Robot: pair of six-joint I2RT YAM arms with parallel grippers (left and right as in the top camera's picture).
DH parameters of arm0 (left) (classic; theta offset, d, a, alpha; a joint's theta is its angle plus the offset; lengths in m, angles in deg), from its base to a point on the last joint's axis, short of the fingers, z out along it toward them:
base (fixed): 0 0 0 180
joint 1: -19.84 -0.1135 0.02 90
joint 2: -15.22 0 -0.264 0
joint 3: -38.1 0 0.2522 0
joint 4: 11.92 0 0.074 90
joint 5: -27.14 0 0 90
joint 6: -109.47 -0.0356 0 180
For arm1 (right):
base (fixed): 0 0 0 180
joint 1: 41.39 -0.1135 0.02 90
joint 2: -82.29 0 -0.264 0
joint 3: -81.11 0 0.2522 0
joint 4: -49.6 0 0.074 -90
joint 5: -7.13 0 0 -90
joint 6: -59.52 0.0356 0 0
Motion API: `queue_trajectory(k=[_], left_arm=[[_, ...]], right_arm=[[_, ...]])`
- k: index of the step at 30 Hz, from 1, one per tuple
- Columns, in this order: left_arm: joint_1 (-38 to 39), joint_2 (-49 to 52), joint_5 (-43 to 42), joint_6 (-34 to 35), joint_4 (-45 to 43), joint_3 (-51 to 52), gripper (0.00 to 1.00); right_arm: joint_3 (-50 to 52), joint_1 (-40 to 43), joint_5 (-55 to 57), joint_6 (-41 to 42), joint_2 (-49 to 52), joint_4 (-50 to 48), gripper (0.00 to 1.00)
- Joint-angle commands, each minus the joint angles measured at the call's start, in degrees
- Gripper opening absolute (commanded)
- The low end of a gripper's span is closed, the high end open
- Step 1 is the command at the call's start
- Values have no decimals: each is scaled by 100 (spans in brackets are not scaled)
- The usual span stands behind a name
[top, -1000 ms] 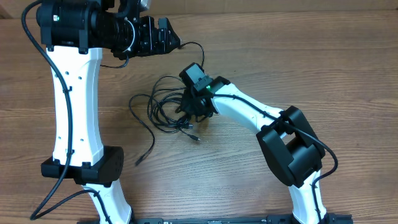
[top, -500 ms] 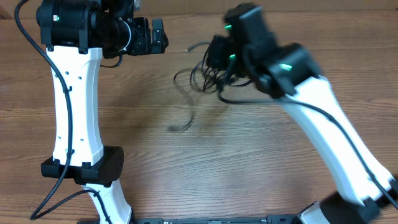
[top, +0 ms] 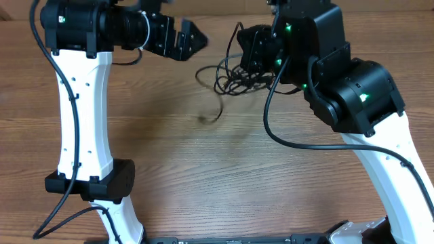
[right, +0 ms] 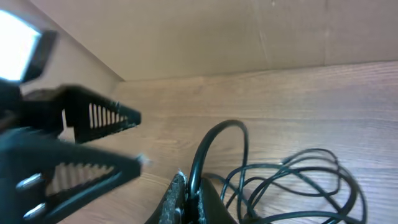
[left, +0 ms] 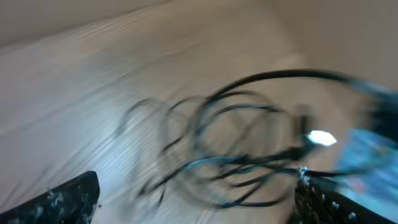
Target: Untangle cables
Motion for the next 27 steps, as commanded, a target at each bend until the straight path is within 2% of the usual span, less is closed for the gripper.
queue_trajectory(k=[1,11,18,19,21,23,24,25,27], left_arm=[[76,-136,-1860,-1165,-107,52,100],[831,560,-636,-1322,-306,52,100],[863,968,-433,-1322,-306,52,100],[844,968,-396,-1325,-306,52,94],[831,968,-267,-1320,-358,50,56],[848,968,-286,-1250,-470,52,32],[866,968,-286,-1180,-546,52,9],[905,979,-280,-1082,-651,52,4],[1016,1012,-256,-962,-868,52,4]], right_arm=[[-166,15,52,-127,-157,-33,4],[-166,17,52,-125,-529,-55,4],[-166,17,55,-146,-798,-37,4],[-166,15,52,-146,-813,-28,4],[-166,15,39,-144,-846,15,4],[-166,4,-127,-144,-861,70,4],[-166,4,-236,-144,-861,90,4],[-166,4,-367,-144,-861,114,4],[-166,4,-520,-144,-861,146,4]])
